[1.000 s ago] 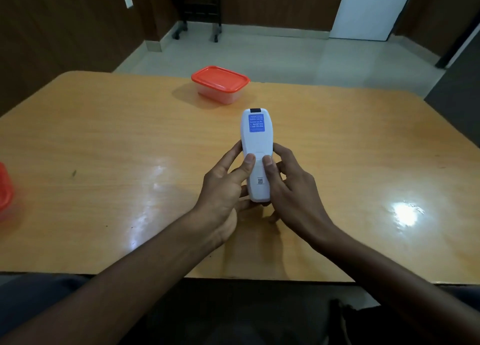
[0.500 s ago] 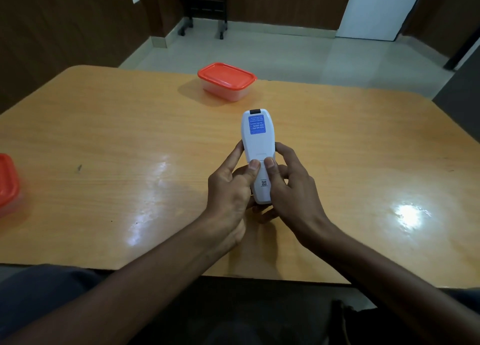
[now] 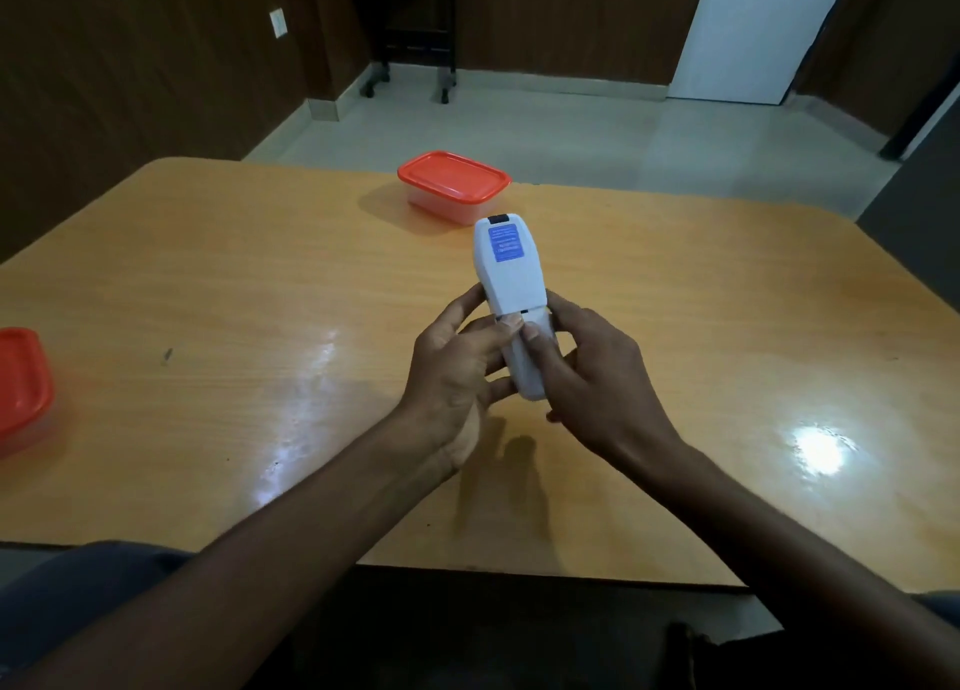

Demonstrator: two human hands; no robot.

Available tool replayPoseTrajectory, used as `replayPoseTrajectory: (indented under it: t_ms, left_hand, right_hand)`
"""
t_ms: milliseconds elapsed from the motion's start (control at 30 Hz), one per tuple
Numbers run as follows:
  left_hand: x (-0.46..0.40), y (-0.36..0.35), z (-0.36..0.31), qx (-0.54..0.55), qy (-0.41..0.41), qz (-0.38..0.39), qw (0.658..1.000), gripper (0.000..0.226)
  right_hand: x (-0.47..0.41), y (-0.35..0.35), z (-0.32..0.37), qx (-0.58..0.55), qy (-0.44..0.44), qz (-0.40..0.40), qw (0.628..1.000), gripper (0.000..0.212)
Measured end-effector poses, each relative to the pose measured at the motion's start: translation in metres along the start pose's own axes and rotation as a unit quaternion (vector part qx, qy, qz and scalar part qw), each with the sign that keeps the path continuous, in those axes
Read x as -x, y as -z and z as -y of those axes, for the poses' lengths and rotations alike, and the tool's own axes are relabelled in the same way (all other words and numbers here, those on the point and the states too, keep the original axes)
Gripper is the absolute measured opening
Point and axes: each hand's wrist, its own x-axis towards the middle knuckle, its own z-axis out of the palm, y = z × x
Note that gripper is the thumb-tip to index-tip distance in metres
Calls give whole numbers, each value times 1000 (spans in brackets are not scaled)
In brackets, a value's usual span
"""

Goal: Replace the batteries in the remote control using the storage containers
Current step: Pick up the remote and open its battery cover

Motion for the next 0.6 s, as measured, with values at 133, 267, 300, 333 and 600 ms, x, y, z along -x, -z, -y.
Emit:
replayPoseTrajectory:
  t_ms: [133,267,300,333,600]
  left_hand:
    - [-8,5,-7,37,18,-26,999,41]
    - [-9,8,-2,45,18,-37,998,32]
    - [-9,8,-1,36,16,-38,999,29]
    - [-10,7,1,24,14,-39,999,28]
    - [-14,6,4,9,37,-50,998,26]
  right_hand:
    - [-3,-2,-5,107,43,-51,992,65]
    - [0,-4,-3,127,57,-70,988,56]
    - [-1,-3,-1,129,48,-66,988,51]
    - [-2,-1,1,128,33,-58,990,46]
    - [-10,5,-1,127,18,-15,992,61]
